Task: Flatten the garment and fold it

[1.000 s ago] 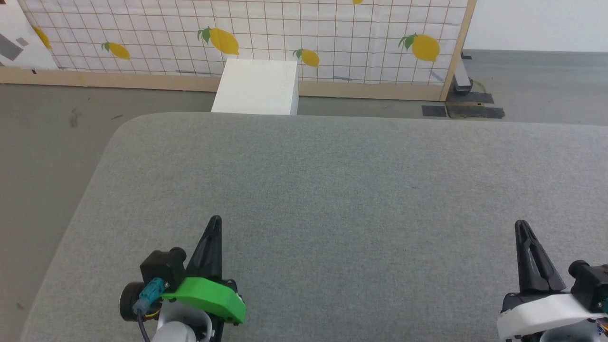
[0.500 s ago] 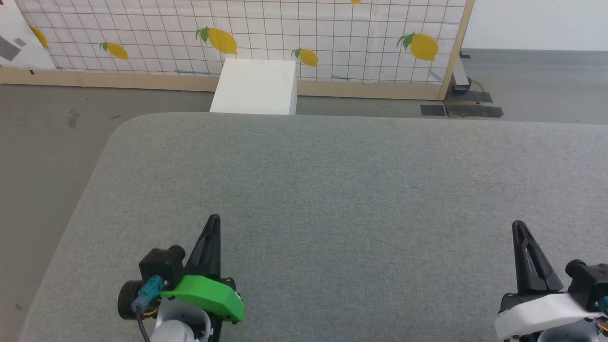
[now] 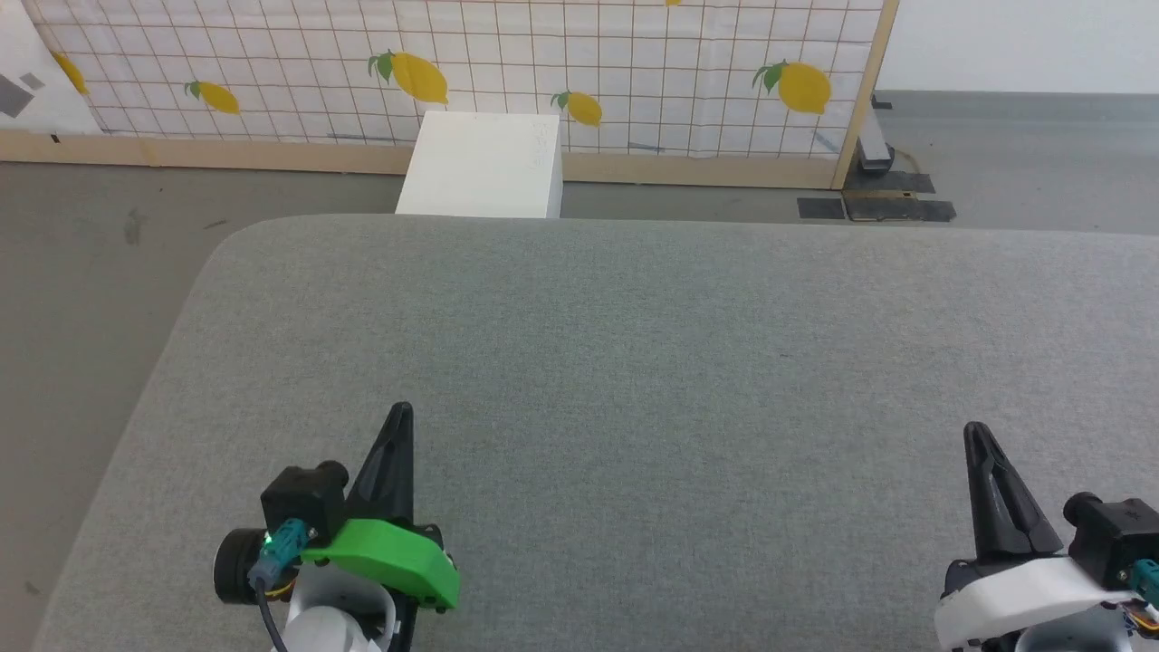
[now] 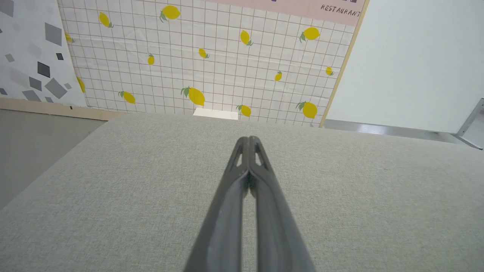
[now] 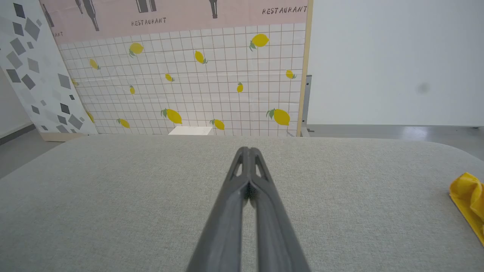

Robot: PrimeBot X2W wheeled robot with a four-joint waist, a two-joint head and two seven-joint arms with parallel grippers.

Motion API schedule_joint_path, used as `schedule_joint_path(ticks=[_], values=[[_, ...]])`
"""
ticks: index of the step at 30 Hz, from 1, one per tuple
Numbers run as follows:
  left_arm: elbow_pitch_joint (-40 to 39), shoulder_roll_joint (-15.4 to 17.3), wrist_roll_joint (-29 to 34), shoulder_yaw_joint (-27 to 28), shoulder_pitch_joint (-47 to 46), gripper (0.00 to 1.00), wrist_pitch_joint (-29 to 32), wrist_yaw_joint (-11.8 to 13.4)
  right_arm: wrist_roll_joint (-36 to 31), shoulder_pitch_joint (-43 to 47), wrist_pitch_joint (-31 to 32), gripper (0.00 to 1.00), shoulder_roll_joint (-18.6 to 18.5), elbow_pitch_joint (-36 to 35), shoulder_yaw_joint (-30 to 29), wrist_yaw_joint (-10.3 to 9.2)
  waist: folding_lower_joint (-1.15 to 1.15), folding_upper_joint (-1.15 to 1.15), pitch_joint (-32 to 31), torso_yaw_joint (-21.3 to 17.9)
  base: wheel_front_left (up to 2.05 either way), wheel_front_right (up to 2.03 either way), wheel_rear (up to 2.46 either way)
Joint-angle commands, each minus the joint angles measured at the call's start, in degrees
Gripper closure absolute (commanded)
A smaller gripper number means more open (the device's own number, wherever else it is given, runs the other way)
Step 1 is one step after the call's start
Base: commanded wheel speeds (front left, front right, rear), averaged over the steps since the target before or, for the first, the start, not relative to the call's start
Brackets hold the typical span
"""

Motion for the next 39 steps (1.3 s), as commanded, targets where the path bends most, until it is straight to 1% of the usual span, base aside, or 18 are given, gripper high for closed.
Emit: schedule_joint_path(ticks=[1,39], values=[[-0.5,-0.1,0.6,0.3,1.0,1.00,0.4,0.5,-0.6,-1.0,0.2,1.00,0.0,0.2,0.2,-0.02,0.00,0.00,0.0,0.0,0.00,0.00,0.00],[-4.8,-0.1,5.3,2.8,2.6,1.00,4.8,1.4,-2.8,-2.8,2.3,1.00,0.1,1.0,2.4,-0.04,0.00,0.00,0.3,-0.9,0.00,0.00,0.00]])
